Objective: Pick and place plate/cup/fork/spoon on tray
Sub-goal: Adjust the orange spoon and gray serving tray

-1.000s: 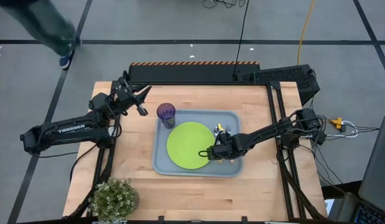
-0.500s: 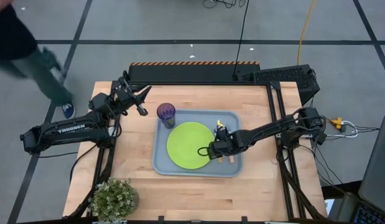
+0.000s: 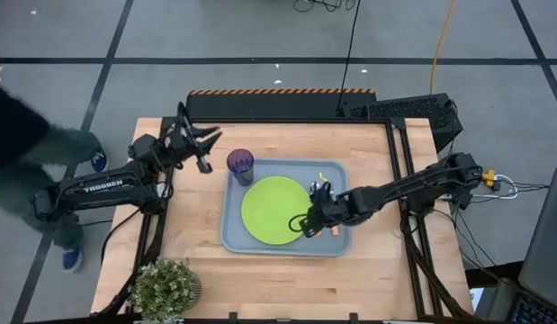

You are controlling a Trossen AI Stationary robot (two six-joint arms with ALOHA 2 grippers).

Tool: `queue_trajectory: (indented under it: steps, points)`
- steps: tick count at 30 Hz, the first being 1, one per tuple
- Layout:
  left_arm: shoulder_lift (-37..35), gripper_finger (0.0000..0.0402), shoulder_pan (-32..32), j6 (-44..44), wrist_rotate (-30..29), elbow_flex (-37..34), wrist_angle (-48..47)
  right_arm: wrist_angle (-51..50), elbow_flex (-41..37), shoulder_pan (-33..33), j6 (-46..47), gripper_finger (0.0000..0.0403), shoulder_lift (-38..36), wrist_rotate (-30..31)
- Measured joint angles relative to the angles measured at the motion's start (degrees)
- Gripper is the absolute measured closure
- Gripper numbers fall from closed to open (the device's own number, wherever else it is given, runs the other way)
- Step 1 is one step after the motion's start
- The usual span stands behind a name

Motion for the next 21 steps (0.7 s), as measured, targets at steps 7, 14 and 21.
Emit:
queue_trajectory:
  steps: [7,14,21]
  points:
    - [0.0,0.0325,-0.04,-3.67,21.29,0.0,-0.74,8.18,0.02,4.54,2.64,0.0248,-0.58,8.05]
    - [-1.31,0.0325,0.0,-16.21,25.33,0.0,-0.96,17.24,0.0,7.93,-0.34,0.0248,-0.56,10.55]
    - [-5.31,0.0325,-0.05,-25.64,34.68,0.0,-0.88,33.64,0.0,9.25,-17.85,0.0248,-1.03,10.38]
